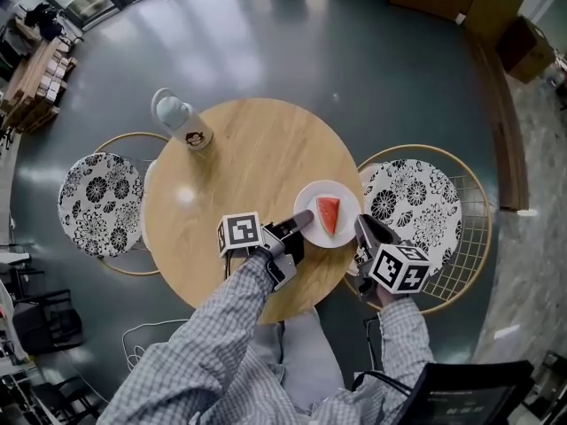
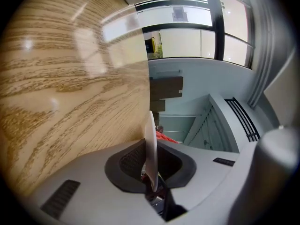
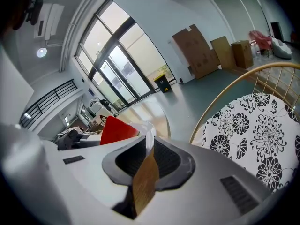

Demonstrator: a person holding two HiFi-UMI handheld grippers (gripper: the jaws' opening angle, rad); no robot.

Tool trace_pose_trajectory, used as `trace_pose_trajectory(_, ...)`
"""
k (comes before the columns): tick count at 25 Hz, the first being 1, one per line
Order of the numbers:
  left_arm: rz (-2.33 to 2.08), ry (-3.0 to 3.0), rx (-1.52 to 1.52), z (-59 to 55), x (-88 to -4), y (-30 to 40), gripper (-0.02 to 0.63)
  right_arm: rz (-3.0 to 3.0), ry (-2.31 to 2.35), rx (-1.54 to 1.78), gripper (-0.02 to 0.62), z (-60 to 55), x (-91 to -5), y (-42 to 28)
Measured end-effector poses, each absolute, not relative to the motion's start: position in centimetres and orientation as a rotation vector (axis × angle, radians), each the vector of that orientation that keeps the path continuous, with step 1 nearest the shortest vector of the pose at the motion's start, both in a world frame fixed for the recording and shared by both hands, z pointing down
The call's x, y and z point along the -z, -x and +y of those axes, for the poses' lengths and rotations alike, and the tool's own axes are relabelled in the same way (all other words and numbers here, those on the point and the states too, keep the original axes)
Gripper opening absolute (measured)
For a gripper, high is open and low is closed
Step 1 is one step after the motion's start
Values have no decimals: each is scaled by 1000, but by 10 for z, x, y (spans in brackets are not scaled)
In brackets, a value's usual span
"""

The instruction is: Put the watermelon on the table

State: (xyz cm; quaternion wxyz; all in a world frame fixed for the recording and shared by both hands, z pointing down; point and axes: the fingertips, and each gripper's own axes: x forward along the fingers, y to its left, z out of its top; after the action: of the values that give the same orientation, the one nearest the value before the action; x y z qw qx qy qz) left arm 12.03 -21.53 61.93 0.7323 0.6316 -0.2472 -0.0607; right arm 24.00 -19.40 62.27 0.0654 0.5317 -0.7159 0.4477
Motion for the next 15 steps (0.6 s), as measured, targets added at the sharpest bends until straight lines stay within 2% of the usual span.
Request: trace_pose_trajectory(15, -555, -1398, 93, -218, -632, -129, 40, -2159, -1601, -1161, 34, -203, -625, -242)
